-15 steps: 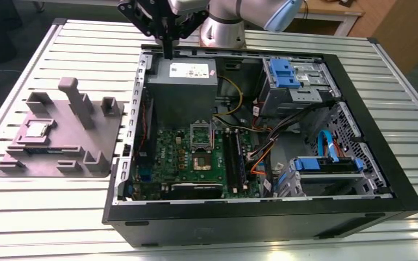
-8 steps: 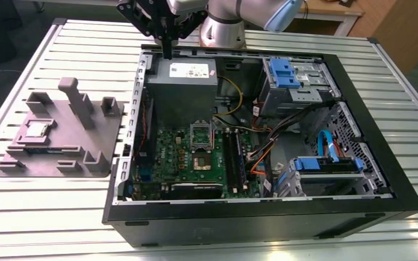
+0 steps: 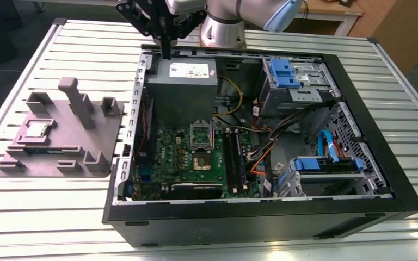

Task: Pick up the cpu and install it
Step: 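Reach for the cpu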

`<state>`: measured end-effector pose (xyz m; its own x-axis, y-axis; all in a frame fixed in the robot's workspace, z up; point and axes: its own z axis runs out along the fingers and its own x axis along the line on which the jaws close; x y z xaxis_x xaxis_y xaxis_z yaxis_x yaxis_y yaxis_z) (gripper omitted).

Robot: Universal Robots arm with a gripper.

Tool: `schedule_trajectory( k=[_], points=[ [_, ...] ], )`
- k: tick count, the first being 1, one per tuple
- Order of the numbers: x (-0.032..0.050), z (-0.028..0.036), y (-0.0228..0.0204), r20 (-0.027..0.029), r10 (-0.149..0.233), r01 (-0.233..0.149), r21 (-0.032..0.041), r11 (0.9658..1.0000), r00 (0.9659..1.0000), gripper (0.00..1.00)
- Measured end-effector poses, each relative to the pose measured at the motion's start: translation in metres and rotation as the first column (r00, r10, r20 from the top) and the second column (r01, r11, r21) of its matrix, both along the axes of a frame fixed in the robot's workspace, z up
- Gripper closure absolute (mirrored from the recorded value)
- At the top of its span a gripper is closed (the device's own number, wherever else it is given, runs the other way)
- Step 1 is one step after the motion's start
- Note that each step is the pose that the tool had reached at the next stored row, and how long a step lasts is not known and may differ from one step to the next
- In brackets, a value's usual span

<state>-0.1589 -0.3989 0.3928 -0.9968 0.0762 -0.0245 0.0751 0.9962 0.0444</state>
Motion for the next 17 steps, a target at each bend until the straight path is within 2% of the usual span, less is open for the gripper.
schedule_trajectory(
  k=[17],
  points=[
    [-0.0037, -0.0001, 0.0000, 0.0000, 0.000, 0.000, -0.0001, 1.0000, 1.0000, 0.89]
  ],
)
